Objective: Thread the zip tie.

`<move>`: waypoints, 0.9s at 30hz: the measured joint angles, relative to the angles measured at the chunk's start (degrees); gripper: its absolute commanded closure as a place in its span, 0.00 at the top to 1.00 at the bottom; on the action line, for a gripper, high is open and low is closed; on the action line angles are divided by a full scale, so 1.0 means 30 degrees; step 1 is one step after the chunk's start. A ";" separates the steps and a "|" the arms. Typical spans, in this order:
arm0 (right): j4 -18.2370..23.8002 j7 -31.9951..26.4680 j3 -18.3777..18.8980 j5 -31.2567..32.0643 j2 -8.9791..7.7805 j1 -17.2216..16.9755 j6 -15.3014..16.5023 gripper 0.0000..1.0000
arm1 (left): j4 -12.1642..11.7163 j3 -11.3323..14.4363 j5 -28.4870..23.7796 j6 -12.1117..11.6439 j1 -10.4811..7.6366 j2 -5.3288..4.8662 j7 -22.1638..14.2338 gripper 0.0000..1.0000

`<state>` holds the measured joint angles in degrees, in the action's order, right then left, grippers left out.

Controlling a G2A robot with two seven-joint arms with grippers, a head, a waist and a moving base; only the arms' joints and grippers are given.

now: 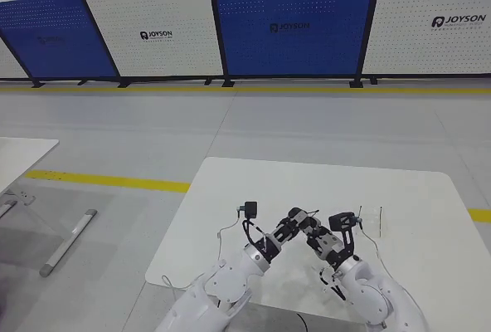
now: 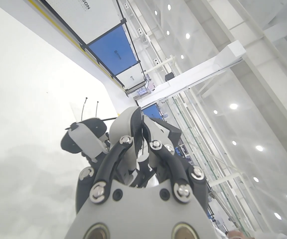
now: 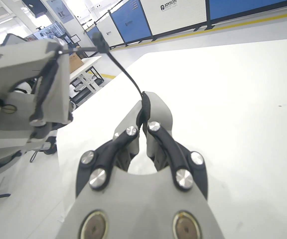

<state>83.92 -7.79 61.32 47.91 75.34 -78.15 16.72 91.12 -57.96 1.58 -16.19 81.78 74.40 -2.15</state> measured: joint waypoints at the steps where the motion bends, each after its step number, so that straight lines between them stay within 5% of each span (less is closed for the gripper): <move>1: 0.0073 0.0054 0.0074 -0.0058 -0.0011 -0.0063 -0.0041 1.00 | -0.0145 0.0024 0.0020 0.0058 -0.0102 0.0025 0.0160 0.00; 12: 0.1281 0.2479 0.1777 -0.1335 -0.0213 -0.1348 0.0099 1.00 | -0.0421 -0.0338 -0.0130 -0.0149 0.0063 0.0077 0.1382 0.00; 16: 0.2218 0.3856 0.2981 -0.3027 -0.0360 -0.2358 0.0949 1.00 | -0.0317 -0.0926 -0.0826 -0.0178 0.0442 -0.0025 0.1108 0.00; 27: 0.5114 0.6830 0.6323 -0.8876 -0.1146 -0.5166 0.0919 1.00 | -0.0301 -0.1818 -0.2633 0.0094 0.1060 -0.0143 0.0480 0.00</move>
<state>99.27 12.70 80.29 21.28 71.90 -93.65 19.48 90.22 -63.41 -6.32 -15.91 84.96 73.97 -0.71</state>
